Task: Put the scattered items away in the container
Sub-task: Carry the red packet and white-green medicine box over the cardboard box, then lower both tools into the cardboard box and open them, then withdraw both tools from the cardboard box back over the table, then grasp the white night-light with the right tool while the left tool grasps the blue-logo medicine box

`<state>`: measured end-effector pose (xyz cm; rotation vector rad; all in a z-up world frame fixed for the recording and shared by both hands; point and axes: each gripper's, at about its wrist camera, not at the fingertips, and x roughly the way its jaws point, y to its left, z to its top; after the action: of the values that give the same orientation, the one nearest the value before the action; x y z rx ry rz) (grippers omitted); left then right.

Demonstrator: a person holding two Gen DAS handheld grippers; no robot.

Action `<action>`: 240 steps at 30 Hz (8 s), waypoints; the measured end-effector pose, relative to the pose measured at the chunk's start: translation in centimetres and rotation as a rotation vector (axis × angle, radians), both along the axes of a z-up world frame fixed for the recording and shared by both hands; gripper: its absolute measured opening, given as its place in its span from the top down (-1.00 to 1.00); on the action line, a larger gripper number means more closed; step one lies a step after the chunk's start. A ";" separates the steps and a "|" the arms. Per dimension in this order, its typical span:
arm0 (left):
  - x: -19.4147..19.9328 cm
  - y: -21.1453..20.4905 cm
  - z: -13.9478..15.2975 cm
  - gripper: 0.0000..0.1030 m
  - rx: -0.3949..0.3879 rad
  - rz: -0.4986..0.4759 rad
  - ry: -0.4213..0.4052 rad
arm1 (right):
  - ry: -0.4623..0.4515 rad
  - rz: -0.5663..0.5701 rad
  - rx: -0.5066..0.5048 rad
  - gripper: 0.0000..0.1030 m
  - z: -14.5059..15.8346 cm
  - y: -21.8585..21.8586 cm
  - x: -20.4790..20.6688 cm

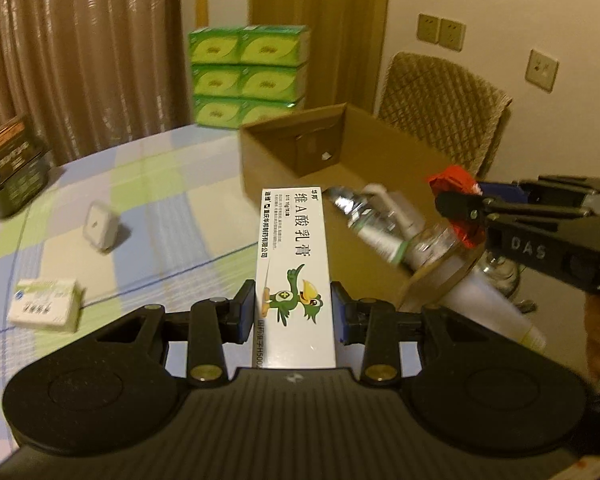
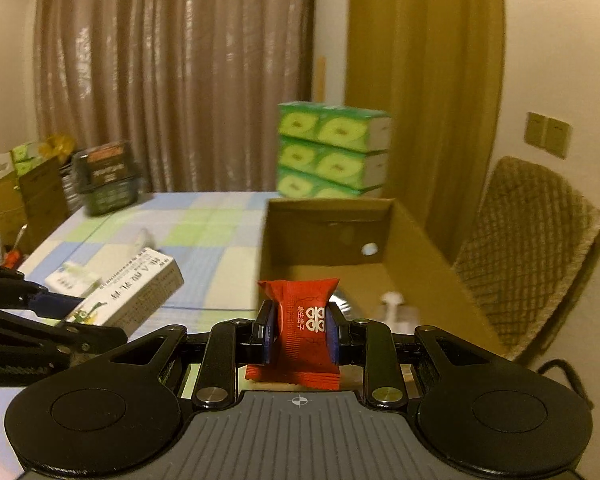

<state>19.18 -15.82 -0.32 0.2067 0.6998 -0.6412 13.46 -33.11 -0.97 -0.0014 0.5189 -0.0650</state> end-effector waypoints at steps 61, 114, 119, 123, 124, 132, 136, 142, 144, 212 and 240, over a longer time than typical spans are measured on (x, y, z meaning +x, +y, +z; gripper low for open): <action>7.8 -7.9 -1.1 0.19 -0.119 0.060 0.061 | -0.016 -0.062 0.061 -0.25 -0.7 -9.2 8.2; -1.6 17.7 -0.6 -0.97 -0.004 0.402 0.040 | 0.018 0.221 0.064 -0.96 0.9 10.2 0.1; -1.5 19.6 -1.0 -0.97 0.000 0.429 0.050 | 0.033 0.253 0.057 -0.96 0.3 11.9 0.7; -1.1 20.6 -1.6 -0.97 0.004 0.442 0.061 | 0.049 0.267 0.050 -0.96 -0.4 12.6 1.2; -1.0 20.8 -1.7 -0.97 0.004 0.446 0.064 | 0.052 0.269 0.048 -0.96 -0.6 12.8 1.4; 0.2 21.8 -2.9 -0.97 0.002 0.460 0.087 | 0.075 0.292 0.032 -0.96 -1.5 13.9 2.9; 0.9 22.1 -3.4 -0.97 0.008 0.462 0.094 | 0.084 0.302 0.026 -0.96 -2.0 14.5 3.7; 2.2 22.4 -4.0 -0.97 0.017 0.461 0.101 | 0.100 0.316 0.017 -0.96 -2.8 15.1 5.3; 2.6 22.5 -4.2 -0.97 0.021 0.459 0.103 | 0.104 0.320 0.013 -0.96 -3.1 15.3 5.9; 24.6 22.5 -15.4 -0.38 0.155 0.349 0.123 | 0.179 0.500 -0.200 -0.93 -12.4 22.3 32.7; 21.7 22.8 -15.4 -0.37 0.114 0.318 0.089 | 0.242 0.389 -0.189 -0.22 -16.1 23.2 29.5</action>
<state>40.89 6.95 -15.73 0.1678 0.8350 -0.3077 42.96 -9.95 -17.08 -0.2979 0.7449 0.2699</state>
